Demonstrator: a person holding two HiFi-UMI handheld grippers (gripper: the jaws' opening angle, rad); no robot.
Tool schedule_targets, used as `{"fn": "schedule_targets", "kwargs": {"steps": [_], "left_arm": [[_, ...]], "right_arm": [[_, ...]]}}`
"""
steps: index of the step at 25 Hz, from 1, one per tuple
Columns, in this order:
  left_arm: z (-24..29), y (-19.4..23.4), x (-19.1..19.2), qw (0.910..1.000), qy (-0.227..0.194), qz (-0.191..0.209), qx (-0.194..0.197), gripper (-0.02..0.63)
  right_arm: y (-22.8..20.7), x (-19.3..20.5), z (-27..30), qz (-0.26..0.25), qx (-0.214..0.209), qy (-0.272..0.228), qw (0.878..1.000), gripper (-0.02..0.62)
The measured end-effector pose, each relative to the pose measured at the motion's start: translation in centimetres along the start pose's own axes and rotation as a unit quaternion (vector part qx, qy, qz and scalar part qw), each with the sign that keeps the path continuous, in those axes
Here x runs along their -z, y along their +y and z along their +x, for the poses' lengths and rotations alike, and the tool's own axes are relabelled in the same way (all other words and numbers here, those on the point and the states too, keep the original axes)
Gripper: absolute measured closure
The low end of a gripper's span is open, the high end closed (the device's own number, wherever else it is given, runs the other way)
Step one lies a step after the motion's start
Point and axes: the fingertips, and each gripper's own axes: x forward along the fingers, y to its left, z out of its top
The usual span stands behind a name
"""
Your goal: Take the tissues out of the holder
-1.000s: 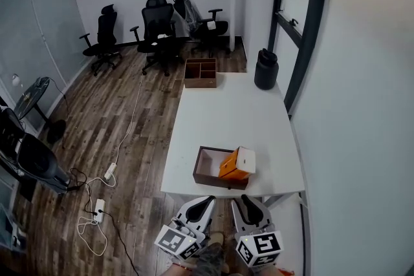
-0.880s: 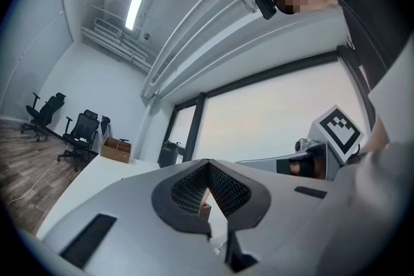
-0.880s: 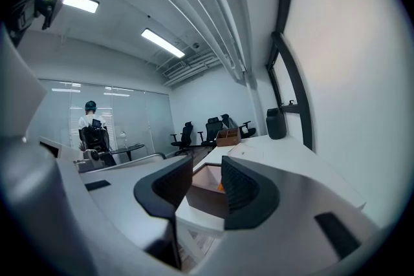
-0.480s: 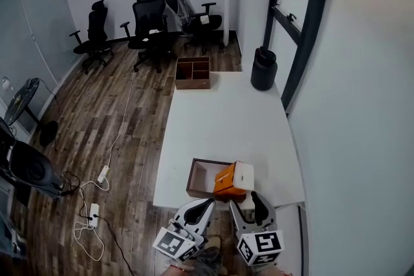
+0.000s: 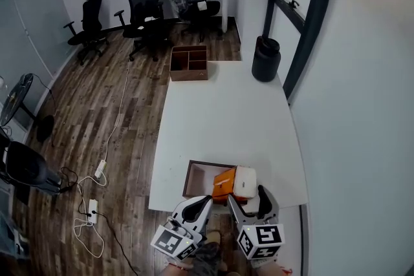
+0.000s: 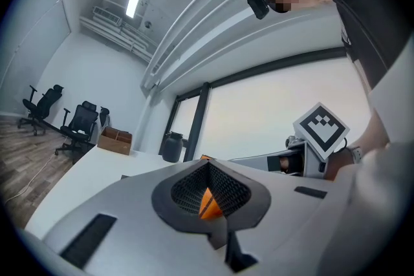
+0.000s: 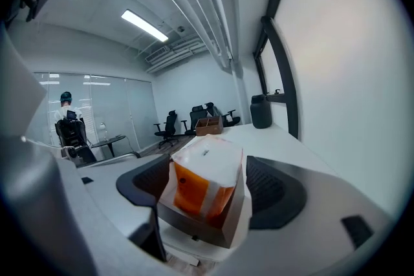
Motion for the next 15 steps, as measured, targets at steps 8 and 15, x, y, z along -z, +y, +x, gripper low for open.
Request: {"fn": "schedule_targets", "kwargs": {"steps": [8, 15], "left_arm": [[1.7, 2.2, -0.3, 0.9998, -0.011, -0.005, -0.013, 0.604], [1.4, 2.9, 0.5, 0.9995, -0.009, -0.017, -0.027, 0.604]], "right_arm": [[-0.3, 1.8, 2.4, 0.038, -0.009, 0.041, 0.998, 0.245], [0.2, 2.3, 3.4, 0.05, -0.01, 0.044, 0.998, 0.245]]}}
